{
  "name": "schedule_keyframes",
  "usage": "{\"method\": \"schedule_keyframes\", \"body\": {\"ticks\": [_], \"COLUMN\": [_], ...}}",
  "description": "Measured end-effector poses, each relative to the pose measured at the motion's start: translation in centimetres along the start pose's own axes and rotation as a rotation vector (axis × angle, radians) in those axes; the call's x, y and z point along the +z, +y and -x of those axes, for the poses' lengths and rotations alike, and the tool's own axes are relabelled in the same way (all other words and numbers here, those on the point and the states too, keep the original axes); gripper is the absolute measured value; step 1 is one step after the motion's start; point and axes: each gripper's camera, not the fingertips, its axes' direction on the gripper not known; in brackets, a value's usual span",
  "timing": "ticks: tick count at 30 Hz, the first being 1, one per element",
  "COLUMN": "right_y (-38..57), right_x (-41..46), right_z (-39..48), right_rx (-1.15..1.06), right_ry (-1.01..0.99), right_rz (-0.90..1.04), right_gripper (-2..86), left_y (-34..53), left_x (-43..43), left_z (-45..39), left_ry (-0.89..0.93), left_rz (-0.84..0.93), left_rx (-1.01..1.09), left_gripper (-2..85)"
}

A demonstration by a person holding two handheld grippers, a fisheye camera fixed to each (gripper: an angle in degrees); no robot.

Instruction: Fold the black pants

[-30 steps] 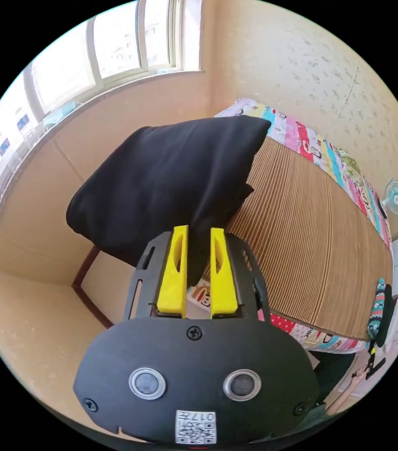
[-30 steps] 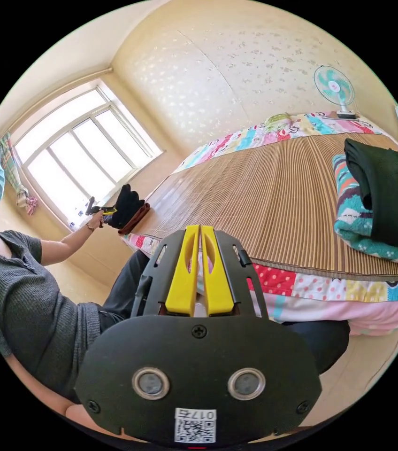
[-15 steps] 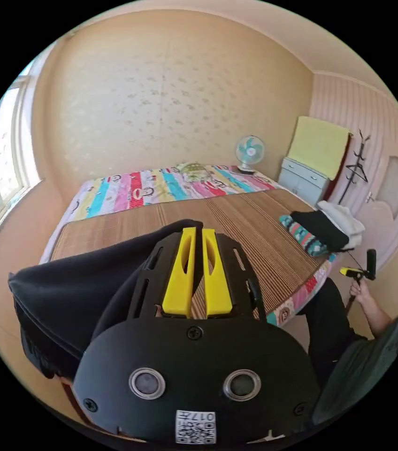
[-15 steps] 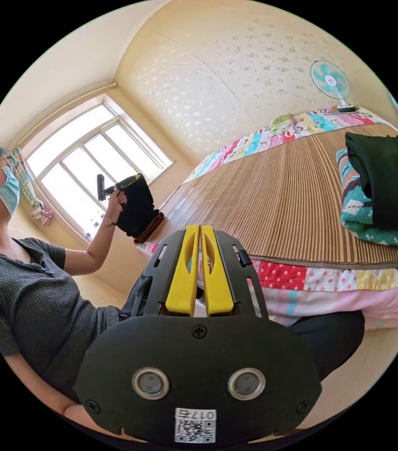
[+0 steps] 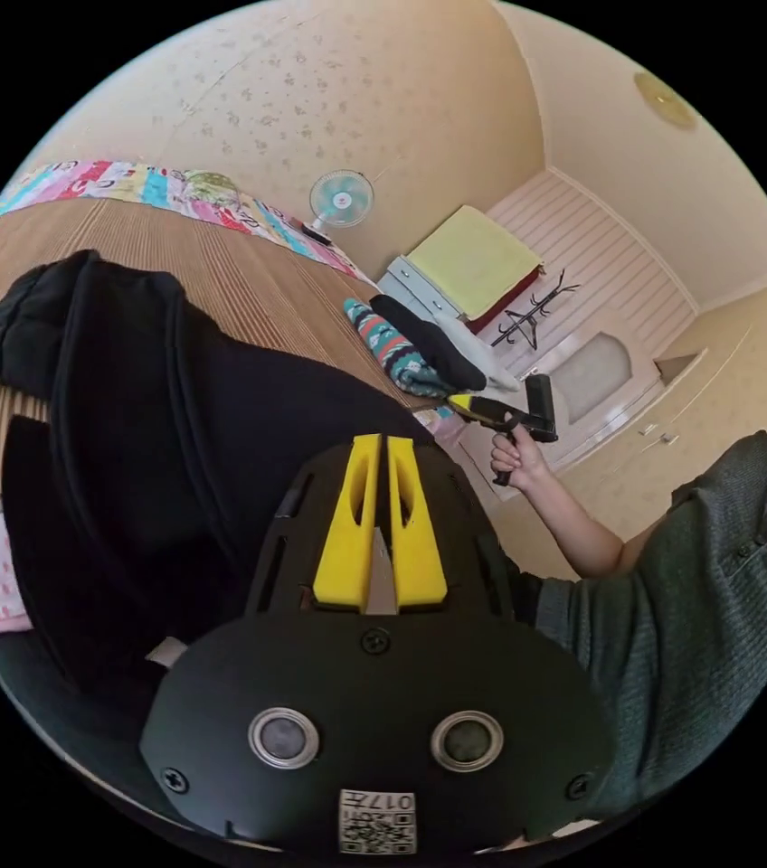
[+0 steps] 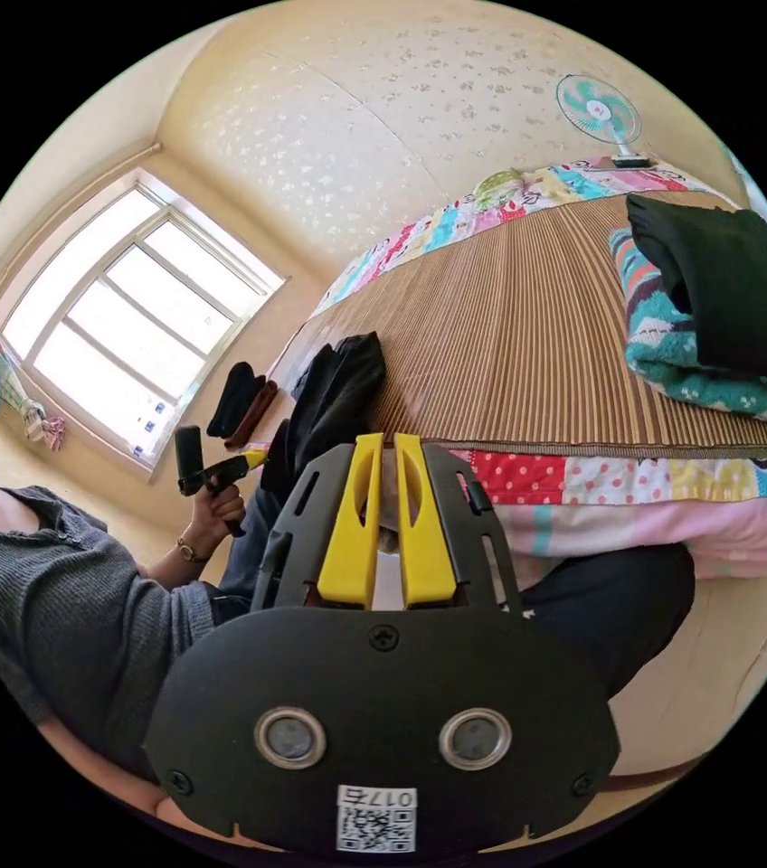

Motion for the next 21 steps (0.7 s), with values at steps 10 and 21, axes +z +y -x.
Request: {"method": "schedule_keyframes", "body": {"ticks": [10, 21], "right_y": [-21.7, -20.3], "right_x": [21.6, 22.7], "right_z": [5.9, 6.2], "right_rx": [-0.132, -0.138], "right_ry": [0.072, -0.09], "right_rz": [0.334, 0.322], "right_gripper": [16.0, 6.6], "left_y": [-0.7, -1.8], "left_x": [-5.1, -7.2], "left_z": [1.2, 1.0], "left_ry": [-0.328, -0.413], "left_rz": [-0.003, -0.162], "left_rx": [-0.137, -0.218], "left_gripper": [10.1, 16.2]}}
